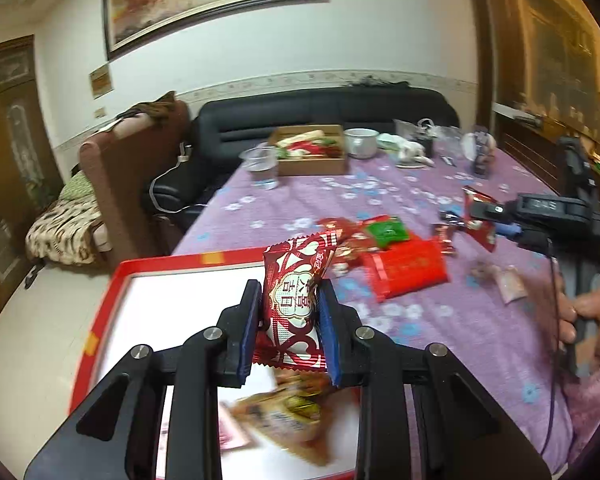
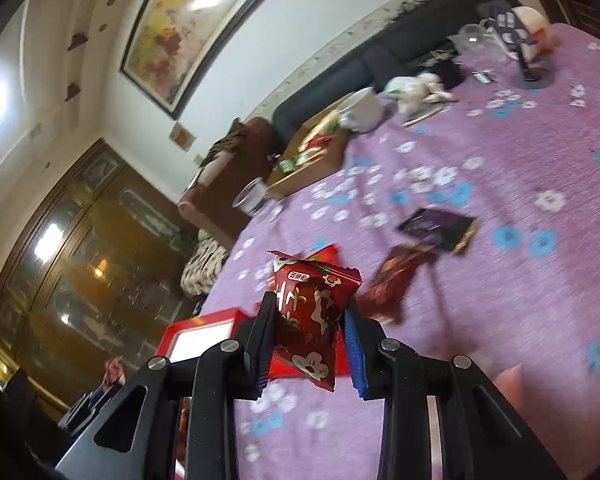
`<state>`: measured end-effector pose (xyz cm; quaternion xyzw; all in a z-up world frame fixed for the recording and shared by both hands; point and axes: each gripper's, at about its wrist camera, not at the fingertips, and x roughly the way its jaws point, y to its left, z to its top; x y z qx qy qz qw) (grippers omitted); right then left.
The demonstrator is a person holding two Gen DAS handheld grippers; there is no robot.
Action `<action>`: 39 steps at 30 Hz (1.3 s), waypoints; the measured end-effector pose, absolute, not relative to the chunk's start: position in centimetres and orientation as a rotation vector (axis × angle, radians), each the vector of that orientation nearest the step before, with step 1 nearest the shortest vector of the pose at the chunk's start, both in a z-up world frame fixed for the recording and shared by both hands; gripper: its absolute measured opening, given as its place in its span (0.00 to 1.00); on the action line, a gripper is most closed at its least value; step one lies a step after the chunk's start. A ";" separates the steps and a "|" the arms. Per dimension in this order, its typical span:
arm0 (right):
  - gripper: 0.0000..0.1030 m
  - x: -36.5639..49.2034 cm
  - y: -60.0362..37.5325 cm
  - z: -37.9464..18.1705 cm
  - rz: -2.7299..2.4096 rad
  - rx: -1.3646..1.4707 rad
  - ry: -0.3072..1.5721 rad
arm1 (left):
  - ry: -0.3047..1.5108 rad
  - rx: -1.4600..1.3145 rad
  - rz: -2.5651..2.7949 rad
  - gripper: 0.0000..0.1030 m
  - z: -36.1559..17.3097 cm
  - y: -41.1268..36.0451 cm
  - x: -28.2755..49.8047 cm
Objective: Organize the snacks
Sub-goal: 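Drop the candy and red packet into the tray with both grippers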
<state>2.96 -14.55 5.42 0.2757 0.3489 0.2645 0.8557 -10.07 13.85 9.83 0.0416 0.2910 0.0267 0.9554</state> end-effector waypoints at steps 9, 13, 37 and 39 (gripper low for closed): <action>0.31 -0.7 -4.3 6.8 0.754 0.489 0.732 | 0.573 0.060 0.142 0.25 8.9 17.6 -10.9; 0.31 -2.3 -0.2 6.4 0.849 0.457 0.727 | 0.562 0.061 0.176 0.25 8.5 18.8 -11.5; 0.51 -4.9 6.4 3.9 0.922 0.289 0.743 | 0.563 0.062 0.311 0.26 6.7 22.2 -11.4; 0.52 -4.8 6.0 4.0 0.911 0.299 0.738 | 0.560 0.070 0.327 0.33 6.8 22.3 -11.5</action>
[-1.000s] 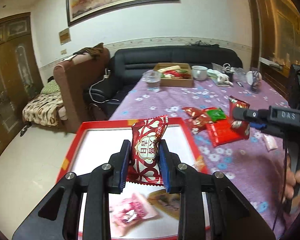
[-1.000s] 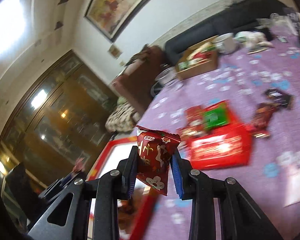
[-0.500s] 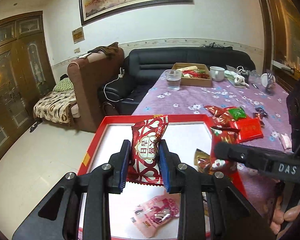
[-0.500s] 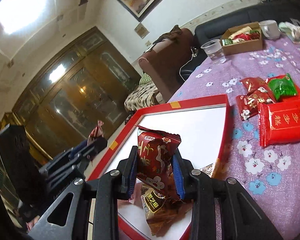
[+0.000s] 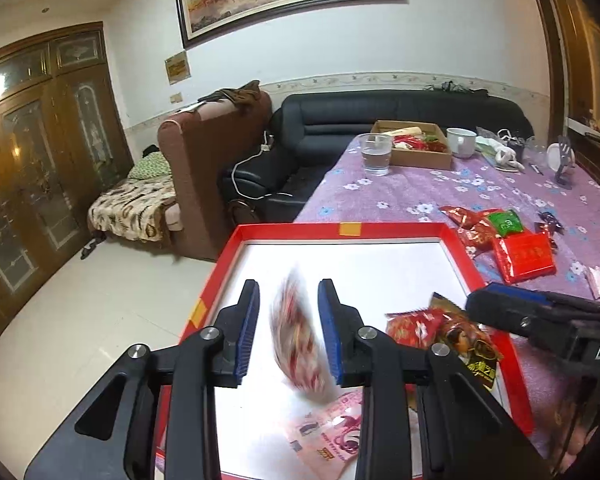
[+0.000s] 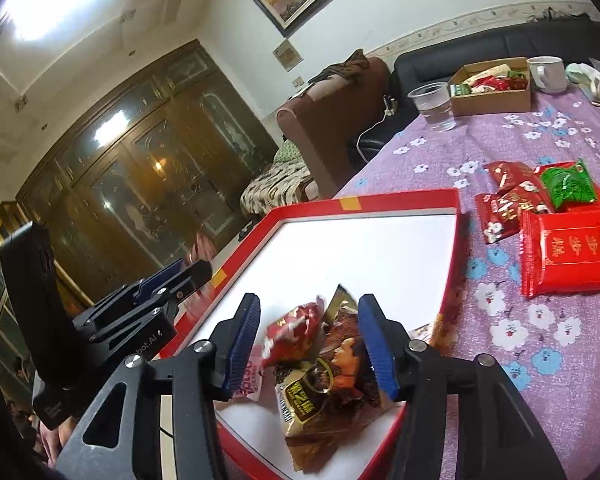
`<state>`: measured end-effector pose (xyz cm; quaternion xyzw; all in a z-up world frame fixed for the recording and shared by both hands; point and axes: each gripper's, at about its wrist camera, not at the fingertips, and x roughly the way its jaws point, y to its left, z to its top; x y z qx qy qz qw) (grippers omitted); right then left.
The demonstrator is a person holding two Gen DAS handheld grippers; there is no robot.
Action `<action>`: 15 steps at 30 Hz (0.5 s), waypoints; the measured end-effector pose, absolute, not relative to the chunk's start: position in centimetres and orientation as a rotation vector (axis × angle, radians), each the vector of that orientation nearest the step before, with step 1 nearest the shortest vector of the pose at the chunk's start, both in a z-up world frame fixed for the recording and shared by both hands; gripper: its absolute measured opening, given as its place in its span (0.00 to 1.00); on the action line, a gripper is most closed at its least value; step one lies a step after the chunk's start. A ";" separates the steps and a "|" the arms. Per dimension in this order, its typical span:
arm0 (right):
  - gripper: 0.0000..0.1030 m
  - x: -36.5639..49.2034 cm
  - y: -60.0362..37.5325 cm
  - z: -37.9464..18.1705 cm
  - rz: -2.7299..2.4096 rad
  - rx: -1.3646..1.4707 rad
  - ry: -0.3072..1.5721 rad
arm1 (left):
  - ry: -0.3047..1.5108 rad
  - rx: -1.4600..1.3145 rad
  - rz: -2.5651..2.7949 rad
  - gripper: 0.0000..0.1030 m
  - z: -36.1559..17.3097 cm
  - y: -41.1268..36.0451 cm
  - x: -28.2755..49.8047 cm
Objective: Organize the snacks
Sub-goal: 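Drop the candy and red packet into the tray with both grippers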
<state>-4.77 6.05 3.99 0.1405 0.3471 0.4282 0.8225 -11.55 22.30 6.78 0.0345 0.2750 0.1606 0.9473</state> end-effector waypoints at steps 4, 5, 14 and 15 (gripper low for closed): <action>0.52 -4.5 5.7 3.9 0.894 0.312 0.750 | 0.523 0.079 0.363 0.65 7.2 22.3 -12.4; 0.52 -4.5 5.6 3.9 0.891 0.316 0.750 | 0.511 0.085 0.369 0.68 7.4 22.3 -12.6; 0.57 -4.4 4.8 3.9 0.874 0.345 0.755 | 0.470 0.102 0.359 0.78 9.1 21.5 -13.6; 0.58 -4.4 4.8 3.9 0.874 0.346 0.756 | 0.471 0.099 0.356 0.78 9.2 21.4 -13.7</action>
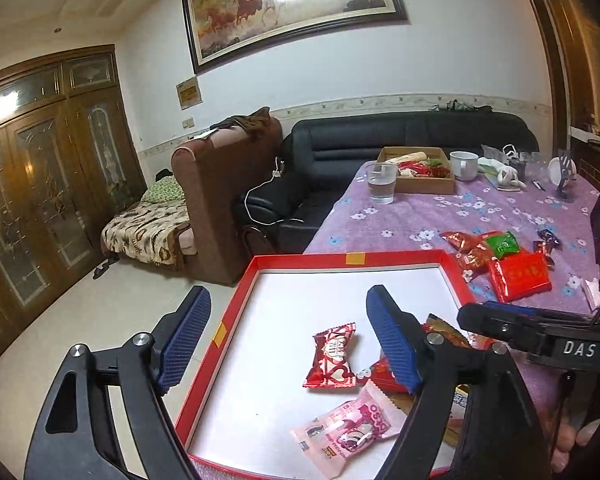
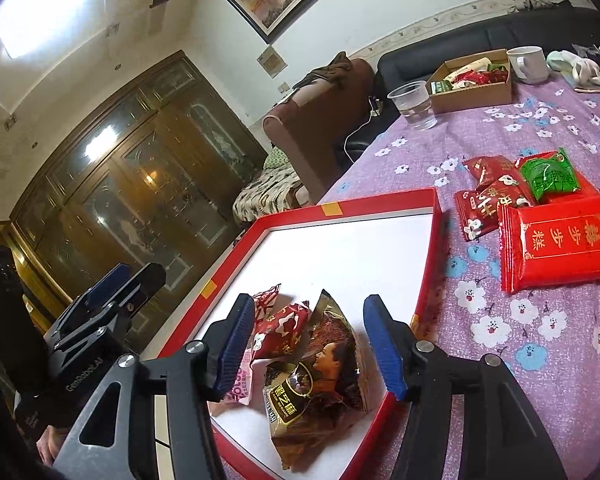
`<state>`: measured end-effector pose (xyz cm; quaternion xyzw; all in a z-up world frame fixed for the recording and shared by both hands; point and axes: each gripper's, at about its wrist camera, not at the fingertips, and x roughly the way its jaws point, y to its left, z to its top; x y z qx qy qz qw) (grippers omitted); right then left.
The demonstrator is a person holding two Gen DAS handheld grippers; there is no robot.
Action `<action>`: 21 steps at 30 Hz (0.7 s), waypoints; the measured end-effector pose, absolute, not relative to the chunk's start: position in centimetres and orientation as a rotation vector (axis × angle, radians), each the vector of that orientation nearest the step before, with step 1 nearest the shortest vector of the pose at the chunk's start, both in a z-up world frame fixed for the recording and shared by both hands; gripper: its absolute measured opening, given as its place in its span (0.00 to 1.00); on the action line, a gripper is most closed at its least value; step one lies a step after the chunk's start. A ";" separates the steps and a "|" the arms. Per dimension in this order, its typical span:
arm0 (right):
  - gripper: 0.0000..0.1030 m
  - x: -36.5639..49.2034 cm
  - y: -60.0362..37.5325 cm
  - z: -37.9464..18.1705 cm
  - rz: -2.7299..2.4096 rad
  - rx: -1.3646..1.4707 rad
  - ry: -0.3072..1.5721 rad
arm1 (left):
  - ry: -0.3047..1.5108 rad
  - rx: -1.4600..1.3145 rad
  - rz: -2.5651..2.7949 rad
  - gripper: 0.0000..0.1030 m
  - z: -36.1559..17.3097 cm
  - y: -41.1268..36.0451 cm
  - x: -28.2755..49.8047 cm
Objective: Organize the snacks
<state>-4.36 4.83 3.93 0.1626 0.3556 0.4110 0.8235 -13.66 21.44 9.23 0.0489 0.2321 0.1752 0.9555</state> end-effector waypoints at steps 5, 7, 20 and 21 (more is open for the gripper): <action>0.58 -4.3 4.7 4.0 0.874 0.348 0.755 | 0.481 0.086 0.346 0.78 9.4 21.4 -13.7; 0.58 -4.3 4.7 3.9 0.874 0.349 0.758 | 0.487 0.081 0.343 0.78 9.3 21.3 -13.6; 0.59 -4.0 4.9 3.7 0.869 0.352 0.772 | 0.513 0.059 0.335 0.78 8.7 21.6 -13.1; 0.59 -3.9 4.9 3.7 0.868 0.352 0.774 | 0.517 0.059 0.335 0.78 8.6 21.6 -13.1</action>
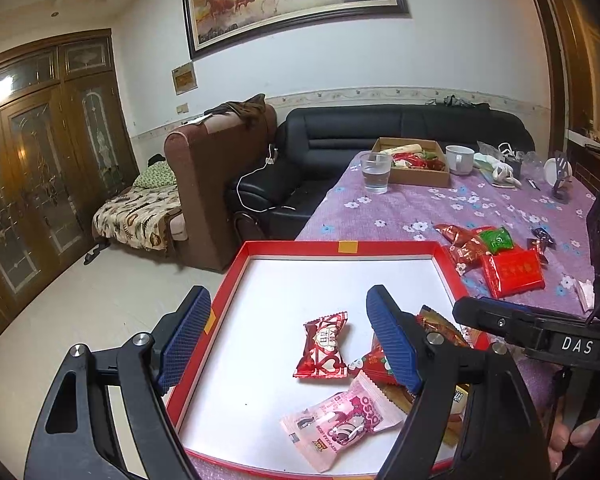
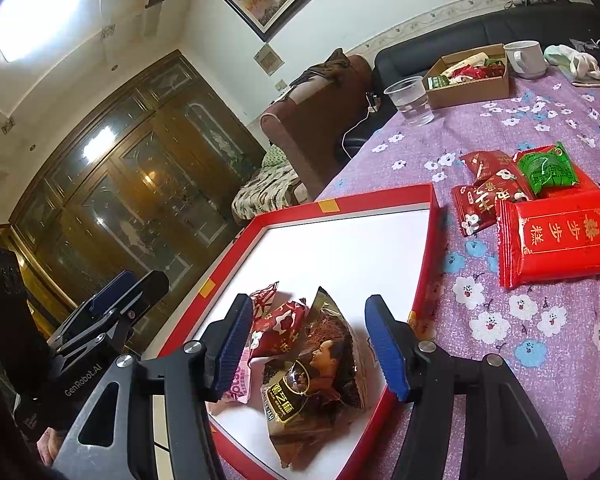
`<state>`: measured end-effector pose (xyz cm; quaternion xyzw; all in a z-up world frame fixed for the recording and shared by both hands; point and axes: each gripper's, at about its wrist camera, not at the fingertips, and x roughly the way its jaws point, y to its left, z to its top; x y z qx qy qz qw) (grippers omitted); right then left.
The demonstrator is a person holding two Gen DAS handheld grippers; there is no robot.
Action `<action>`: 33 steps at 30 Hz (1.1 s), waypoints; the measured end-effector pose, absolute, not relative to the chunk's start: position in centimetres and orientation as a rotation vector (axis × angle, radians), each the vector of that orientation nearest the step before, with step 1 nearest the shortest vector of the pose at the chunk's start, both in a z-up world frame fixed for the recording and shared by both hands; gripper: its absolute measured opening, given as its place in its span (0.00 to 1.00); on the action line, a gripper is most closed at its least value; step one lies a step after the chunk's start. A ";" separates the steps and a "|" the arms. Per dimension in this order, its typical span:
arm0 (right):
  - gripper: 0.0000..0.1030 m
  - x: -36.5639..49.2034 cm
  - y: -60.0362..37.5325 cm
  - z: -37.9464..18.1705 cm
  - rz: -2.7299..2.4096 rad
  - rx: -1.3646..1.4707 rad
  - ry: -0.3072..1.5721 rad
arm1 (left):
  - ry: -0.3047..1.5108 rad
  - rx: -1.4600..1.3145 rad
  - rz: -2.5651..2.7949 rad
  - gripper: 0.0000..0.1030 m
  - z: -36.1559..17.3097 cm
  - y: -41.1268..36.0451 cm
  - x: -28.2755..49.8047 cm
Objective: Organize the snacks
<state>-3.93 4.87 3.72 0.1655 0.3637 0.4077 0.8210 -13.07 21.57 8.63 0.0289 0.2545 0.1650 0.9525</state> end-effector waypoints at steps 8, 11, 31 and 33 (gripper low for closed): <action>0.62 -3.8 3.7 3.8 0.855 0.399 0.767 | 0.552 0.064 0.313 0.78 8.1 20.9 -12.7; 0.63 -3.6 2.9 3.8 0.847 0.435 0.763 | 0.547 0.077 0.305 0.78 8.3 20.1 -12.9; 0.63 -4.6 -1.4 4.8 0.831 0.500 0.719 | 0.534 0.144 0.273 0.78 9.6 17.2 -13.7; 0.64 -4.7 -3.5 5.2 0.799 0.505 0.708 | 0.546 0.156 0.260 0.78 9.3 16.7 -13.4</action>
